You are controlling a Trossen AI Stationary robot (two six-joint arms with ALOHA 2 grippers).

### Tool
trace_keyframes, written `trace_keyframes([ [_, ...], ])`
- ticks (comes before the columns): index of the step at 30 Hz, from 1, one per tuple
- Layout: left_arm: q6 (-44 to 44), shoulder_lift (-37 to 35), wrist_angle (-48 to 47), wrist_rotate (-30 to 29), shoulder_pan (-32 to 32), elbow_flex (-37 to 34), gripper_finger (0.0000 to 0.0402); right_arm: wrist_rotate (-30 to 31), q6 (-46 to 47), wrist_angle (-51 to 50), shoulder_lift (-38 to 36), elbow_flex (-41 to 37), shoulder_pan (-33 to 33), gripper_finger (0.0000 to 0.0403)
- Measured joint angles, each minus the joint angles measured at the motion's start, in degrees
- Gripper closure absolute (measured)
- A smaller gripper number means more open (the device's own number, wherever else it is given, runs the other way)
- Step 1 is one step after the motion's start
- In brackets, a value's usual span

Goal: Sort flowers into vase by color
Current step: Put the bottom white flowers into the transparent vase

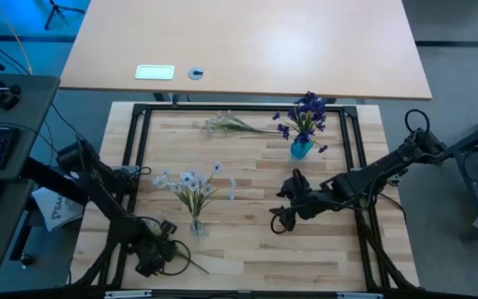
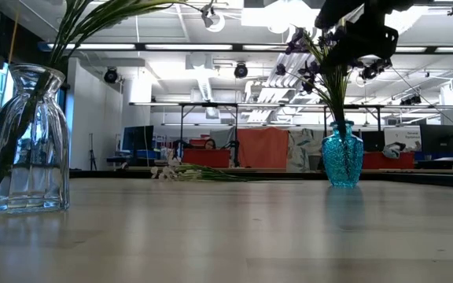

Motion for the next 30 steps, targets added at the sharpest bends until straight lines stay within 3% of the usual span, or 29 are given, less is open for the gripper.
trace_keyframes([
  [7, 0.14, 4.10, -0.86, 0.99, 2.80, 3.54, 0.0401, -0.01, -0.20, 0.06, 0.00, 0.00, 0.00, 0.0100],
  [14, 6.97, 1.50, 3.20, -2.71, 3.71, 6.64, 0.0401, 0.09, -2.03, -0.08, 0.00, 0.00, 0.00, 0.0100],
  [21, 12.46, 2.53, 8.20, -0.65, 4.82, 6.61, 0.0402, 0.26, -2.58, -0.05, 0.07, 0.00, 0.00, 0.0100],
  [30, 13.27, 4.65, 5.20, -1.05, 6.09, 6.33, 0.0401, 0.27, -2.58, -0.12, 0.07, 0.00, 0.07, 0.0100],
])
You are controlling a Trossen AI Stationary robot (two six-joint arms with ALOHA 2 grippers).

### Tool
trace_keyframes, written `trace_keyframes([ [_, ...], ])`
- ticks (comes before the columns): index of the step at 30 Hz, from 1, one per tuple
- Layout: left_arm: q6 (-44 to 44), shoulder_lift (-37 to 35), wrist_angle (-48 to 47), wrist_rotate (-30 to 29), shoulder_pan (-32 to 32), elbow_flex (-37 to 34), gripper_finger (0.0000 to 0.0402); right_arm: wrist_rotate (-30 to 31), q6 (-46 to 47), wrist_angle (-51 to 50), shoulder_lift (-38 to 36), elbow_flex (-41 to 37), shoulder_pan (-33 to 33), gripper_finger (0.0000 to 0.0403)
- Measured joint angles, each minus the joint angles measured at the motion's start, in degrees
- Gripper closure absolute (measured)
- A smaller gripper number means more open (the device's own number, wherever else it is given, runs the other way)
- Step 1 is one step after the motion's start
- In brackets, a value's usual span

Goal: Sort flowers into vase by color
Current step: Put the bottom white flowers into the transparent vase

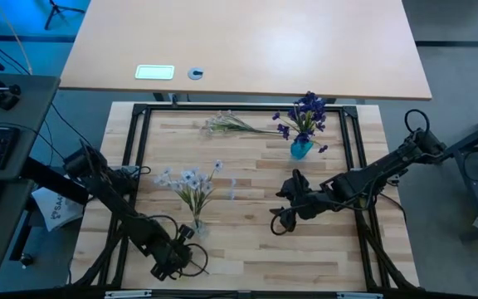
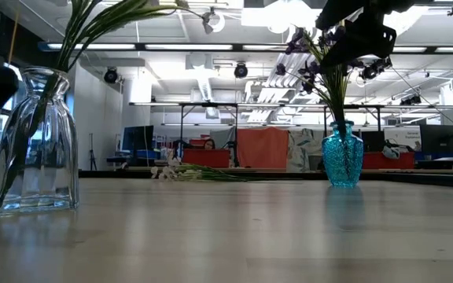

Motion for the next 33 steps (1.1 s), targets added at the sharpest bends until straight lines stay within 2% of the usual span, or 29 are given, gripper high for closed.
trace_keyframes([
  [4, 2.85, 0.16, 0.02, 2.40, -0.35, 0.07, 0.0402, 0.00, -0.12, -0.02, 0.00, 0.00, 0.00, 0.0100],
  [20, 11.20, 0.58, 3.58, 1.48, 3.97, 0.02, 0.0402, 0.07, -1.05, 0.00, 0.00, 0.00, 0.00, 0.0100],
  [26, 6.87, -0.80, -4.61, 3.91, 3.27, 2.92, 0.0401, 0.07, -0.02, -0.03, 0.00, 0.00, 0.00, 0.0100],
  [33, 3.16, -1.23, -12.59, 5.46, 0.19, 2.95, 0.0401, 1.55, -1.44, -0.04, 0.00, 0.00, 0.00, 0.0100],
])
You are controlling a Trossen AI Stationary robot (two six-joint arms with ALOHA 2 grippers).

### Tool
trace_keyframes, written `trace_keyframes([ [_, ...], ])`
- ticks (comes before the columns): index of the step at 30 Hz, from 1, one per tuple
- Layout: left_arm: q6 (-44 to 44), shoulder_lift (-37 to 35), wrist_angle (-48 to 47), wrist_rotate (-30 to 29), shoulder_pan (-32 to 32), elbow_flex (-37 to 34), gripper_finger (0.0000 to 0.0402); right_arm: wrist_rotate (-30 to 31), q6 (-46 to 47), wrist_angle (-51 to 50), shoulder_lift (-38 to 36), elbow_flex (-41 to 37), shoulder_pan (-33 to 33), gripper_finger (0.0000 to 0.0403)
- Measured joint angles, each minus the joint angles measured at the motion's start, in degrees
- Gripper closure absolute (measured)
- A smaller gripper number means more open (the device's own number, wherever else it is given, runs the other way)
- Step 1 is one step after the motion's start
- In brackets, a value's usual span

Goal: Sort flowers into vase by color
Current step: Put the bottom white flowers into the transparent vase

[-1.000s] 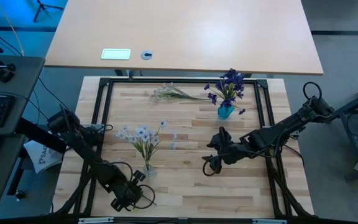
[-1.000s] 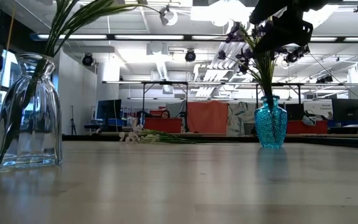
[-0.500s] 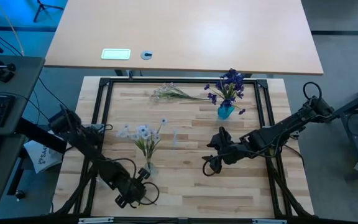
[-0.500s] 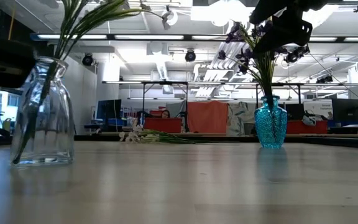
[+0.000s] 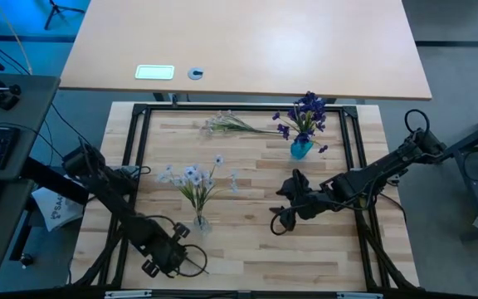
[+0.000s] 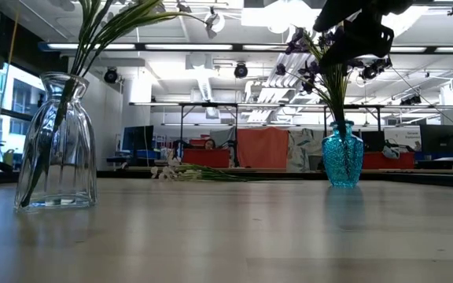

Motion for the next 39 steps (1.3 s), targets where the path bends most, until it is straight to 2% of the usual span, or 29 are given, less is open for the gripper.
trace_keyframes([
  [4, 0.04, 0.00, 1.90, -2.72, -0.77, -0.02, 0.0399, 1.33, -0.04, 0.04, 0.00, 0.00, 0.00, 0.0100],
  [8, -0.86, -0.04, 3.60, -3.07, -0.09, 0.00, 0.0383, 1.40, 0.39, 0.04, 0.00, 0.00, 0.00, 0.0100],
  [22, -0.93, 1.33, 3.22, -3.91, -0.01, 0.00, 0.0275, 2.22, 0.39, 0.07, 0.00, 0.00, 0.00, 0.0100],
  [28, -0.98, 3.15, 3.77, -4.95, 0.05, 0.00, 0.0253, 2.30, 0.46, 0.09, 0.00, 0.00, 0.00, 0.0100],
  [32, -1.52, 3.90, 3.79, -4.14, 0.08, -0.01, 0.0272, 2.32, 0.50, 0.09, 0.00, 0.00, 0.00, 0.0100],
  [37, -6.55, 4.07, 4.38, 0.20, 0.54, 0.00, 0.0381, 2.32, 0.50, 0.07, 0.00, 0.00, 0.00, 0.0100],
  [39, -11.51, 4.07, 4.91, 2.08, 0.95, 0.00, 0.0388, 2.36, 0.44, 0.07, 0.00, 0.00, 0.00, 0.0100],
])
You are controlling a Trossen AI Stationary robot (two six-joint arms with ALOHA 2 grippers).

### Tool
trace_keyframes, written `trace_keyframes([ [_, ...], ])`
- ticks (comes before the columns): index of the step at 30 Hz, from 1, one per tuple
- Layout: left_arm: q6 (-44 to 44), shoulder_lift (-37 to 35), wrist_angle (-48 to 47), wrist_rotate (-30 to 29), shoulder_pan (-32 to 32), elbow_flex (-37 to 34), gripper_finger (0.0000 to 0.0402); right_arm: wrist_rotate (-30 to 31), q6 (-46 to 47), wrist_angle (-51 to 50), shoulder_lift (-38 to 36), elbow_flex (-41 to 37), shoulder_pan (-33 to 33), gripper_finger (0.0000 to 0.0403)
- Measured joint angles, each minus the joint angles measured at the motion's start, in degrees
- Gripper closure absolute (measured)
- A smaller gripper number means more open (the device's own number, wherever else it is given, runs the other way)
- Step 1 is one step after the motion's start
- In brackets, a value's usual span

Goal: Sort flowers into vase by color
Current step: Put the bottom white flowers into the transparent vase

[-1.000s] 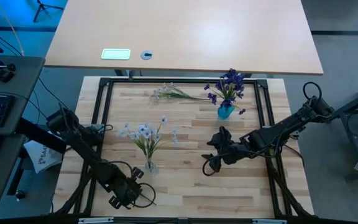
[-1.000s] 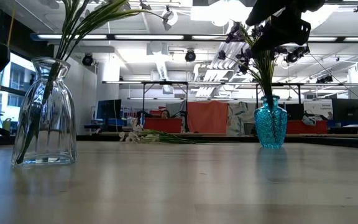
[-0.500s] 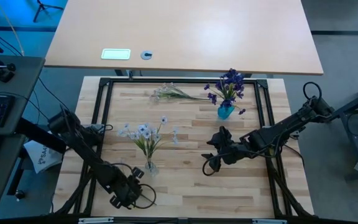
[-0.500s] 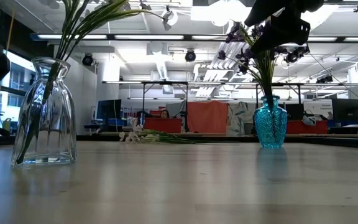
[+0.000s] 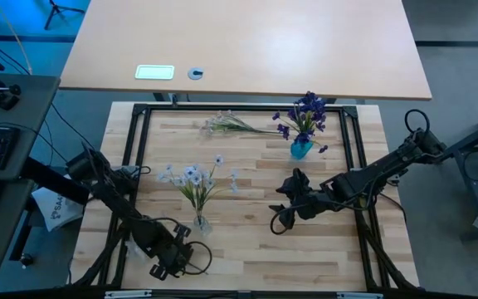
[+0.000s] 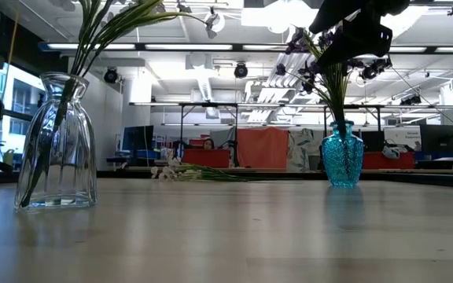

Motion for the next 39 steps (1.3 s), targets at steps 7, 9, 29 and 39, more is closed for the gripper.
trace_keyframes([
  [7, -9.08, -6.45, 0.27, 4.16, -0.45, -0.07, 0.0399, 0.13, -0.02, -0.04, 0.00, 0.00, 0.00, 0.0100],
  [9, -11.58, -11.11, 0.29, 3.20, -1.03, -0.07, 0.0400, 0.13, -0.04, -0.04, 0.00, 0.00, 0.00, 0.0100],
  [29, -40.12, -37.16, 38.12, -4.92, 15.29, -0.03, 0.0401, -2.70, -5.91, 43.11, 0.00, 0.11, -0.15, 0.0100],
  [39, -52.06, -35.83, 46.84, -1.91, 21.46, 0.04, 0.0401, 1.87, -43.56, 23.64, 4.50, 25.55, 0.13, 0.0100],
])
